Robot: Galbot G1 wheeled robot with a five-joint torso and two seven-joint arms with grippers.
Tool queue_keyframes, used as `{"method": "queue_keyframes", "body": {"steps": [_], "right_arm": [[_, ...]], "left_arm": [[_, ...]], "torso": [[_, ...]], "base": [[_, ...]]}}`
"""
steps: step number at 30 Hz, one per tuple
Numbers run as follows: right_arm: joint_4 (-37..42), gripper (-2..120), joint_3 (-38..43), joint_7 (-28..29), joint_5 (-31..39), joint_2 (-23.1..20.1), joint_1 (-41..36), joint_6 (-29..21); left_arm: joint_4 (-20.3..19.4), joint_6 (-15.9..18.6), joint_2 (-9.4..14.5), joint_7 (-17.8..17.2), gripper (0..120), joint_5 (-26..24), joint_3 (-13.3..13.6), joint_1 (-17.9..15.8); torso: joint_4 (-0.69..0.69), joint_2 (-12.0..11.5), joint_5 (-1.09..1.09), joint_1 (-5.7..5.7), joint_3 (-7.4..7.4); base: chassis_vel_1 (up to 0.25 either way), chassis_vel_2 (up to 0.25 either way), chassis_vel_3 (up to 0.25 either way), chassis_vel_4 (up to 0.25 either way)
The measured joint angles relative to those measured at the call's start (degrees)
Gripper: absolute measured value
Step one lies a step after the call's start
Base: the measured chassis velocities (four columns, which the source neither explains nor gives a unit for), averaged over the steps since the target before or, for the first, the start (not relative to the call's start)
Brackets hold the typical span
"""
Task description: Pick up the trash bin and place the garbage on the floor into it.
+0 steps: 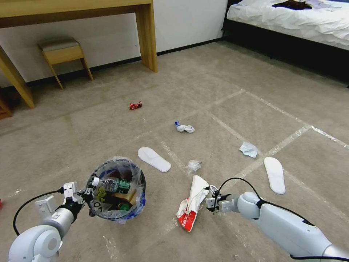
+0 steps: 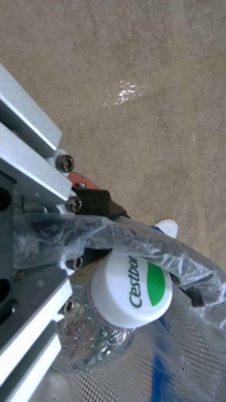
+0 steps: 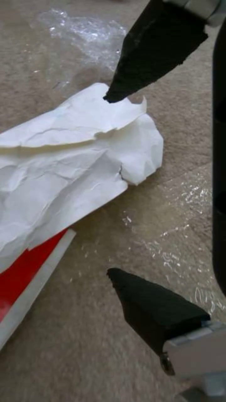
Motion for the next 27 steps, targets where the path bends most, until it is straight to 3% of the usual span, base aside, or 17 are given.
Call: {"method": "queue_keyframes", "body": {"steps": [14,27], "right_arm": [[-4.89,100,-0.33,2.78,1.48,4.87,-0.16,-2.99],[-10.61,100,1.51,5.57,0.58,11.12,0.57,-2.72]], "left_arm": [[-0.31,-0.33,0.19,0.38,1,0.09,0.04,0.96],[-1.54,-0.84,-0.16,0.95,1,0.67,-0.33,2.29]], "torso": [[0.01,0.00,0.01,0.00,0.00],[-0.10,0.06,-0.11,0.00,-0.03]], "base": [[0.000,0.000,0.000,0.000],[0.000,0.000,0.000,0.000]]}}
